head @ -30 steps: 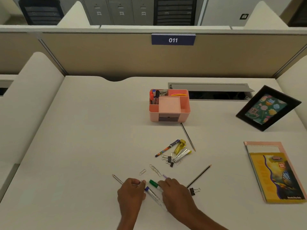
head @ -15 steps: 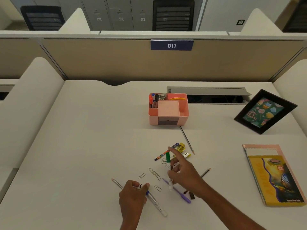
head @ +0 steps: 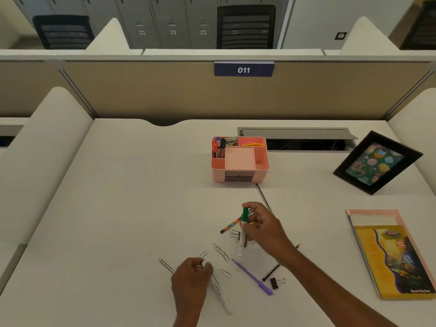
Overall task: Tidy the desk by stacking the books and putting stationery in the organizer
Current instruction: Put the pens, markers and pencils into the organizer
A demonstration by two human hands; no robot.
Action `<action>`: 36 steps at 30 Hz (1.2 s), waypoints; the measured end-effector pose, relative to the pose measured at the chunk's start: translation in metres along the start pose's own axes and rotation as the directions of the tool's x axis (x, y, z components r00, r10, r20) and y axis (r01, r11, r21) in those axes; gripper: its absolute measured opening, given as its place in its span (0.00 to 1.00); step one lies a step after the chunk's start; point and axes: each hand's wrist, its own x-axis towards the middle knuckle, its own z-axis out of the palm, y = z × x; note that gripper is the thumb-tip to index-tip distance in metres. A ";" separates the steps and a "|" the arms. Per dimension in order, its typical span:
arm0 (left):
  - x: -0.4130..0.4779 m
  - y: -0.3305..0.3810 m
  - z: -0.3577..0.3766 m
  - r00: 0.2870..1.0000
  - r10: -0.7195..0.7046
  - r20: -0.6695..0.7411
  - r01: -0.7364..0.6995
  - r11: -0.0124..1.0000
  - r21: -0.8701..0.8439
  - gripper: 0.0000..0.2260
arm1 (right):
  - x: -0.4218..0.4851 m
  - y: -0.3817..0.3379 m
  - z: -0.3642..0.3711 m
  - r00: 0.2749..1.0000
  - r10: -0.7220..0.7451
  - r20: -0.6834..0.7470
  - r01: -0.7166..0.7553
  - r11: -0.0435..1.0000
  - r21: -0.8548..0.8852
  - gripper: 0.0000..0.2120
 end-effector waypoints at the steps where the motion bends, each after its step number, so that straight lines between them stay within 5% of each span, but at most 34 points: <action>1: -0.002 0.005 -0.002 1.000 0.019 -0.002 -0.019 1.000 -0.021 0.03 | 0.002 -0.004 -0.001 1.000 -0.001 -0.014 0.001 1.000 0.009 0.19; 19: 0.000 0.112 -0.029 0.925 0.289 -0.247 -0.372 0.821 -0.434 0.09 | 0.076 -0.096 -0.009 0.957 -0.232 -0.172 0.234 0.972 -0.012 0.12; 36: 0.023 0.148 -0.038 0.879 0.346 -0.328 -0.469 0.751 -0.465 0.14 | 0.162 -0.154 -0.002 0.752 -0.592 -0.291 0.472 0.791 -0.389 0.10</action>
